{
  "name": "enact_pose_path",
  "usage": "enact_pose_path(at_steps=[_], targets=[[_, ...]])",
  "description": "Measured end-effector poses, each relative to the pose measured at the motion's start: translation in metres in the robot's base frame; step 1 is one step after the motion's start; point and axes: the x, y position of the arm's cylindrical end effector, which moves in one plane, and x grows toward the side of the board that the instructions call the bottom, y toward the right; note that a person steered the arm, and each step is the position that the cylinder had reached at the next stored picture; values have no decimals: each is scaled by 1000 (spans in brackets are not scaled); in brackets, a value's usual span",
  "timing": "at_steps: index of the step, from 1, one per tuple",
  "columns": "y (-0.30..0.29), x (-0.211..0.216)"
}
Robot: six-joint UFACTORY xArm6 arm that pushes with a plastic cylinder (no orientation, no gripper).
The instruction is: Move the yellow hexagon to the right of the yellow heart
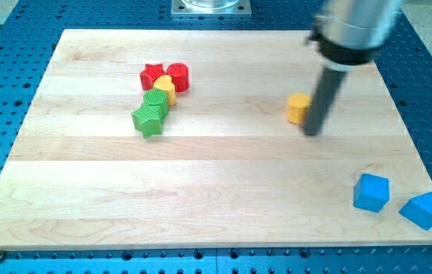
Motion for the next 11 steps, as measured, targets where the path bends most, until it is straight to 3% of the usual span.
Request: enact_pose_path(at_steps=[2, 3, 4, 7, 11], targets=[[45, -15], [24, -51], [-32, -57], [-117, -63], [-130, -48]])
